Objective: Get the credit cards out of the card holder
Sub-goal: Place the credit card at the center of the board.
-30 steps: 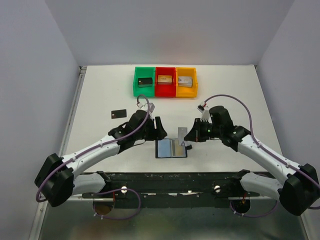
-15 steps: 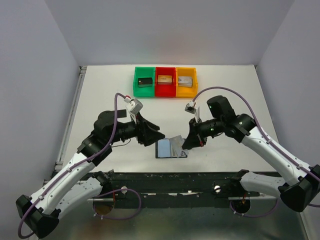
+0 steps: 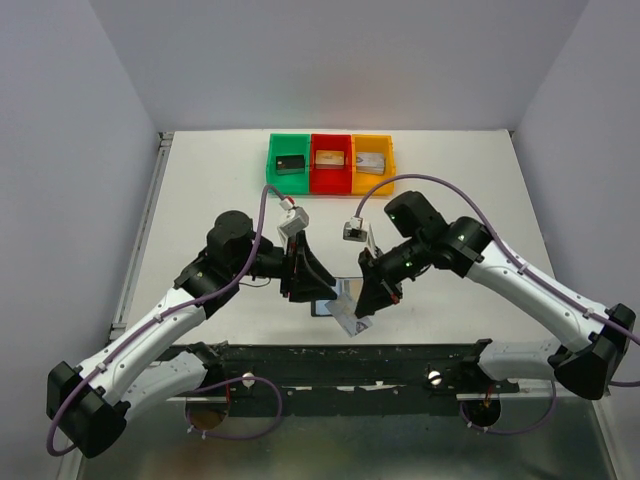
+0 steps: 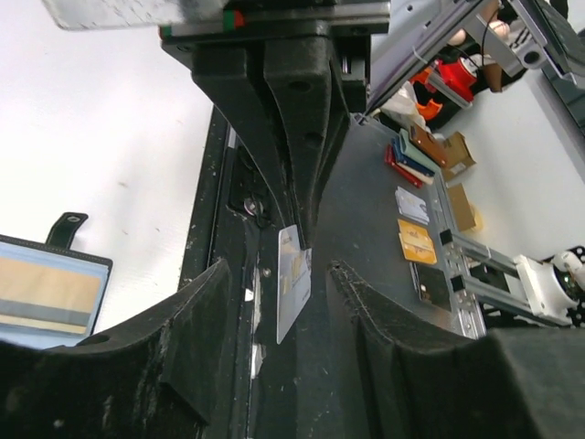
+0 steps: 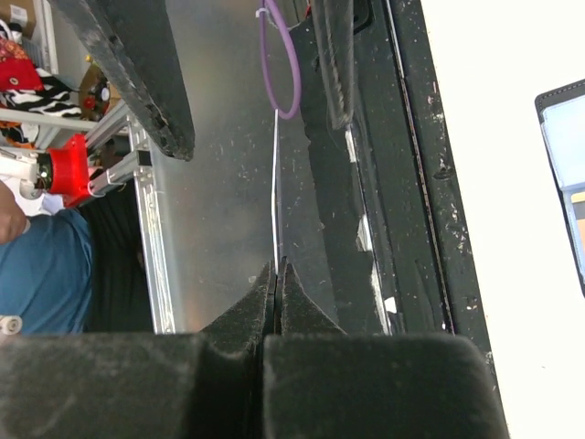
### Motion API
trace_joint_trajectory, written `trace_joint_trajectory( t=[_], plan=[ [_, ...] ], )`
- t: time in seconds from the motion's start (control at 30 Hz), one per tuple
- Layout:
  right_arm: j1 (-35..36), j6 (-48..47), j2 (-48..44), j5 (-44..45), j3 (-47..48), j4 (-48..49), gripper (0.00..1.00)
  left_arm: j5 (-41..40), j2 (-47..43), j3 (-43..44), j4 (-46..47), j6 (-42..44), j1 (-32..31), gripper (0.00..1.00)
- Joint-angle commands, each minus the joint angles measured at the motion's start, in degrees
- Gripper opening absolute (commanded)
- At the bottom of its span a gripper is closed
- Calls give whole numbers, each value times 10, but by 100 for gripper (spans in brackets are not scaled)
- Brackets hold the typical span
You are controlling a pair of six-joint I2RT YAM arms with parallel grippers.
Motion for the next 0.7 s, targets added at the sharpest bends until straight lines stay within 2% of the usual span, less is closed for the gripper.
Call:
trace_joint_trajectory(
  t=[0.0,0.1,0.67],
  plan=[
    [8,-18,13,-1,35,-41,0,48,-1,9,-13,31,-4,55],
    [12,-18,20,0,46,-46,0,55,2,8,-19,38,-12,50],
    [19,-53,42,13,85,-78,0,68,8,8,-56,73,-23,7]
  ],
)
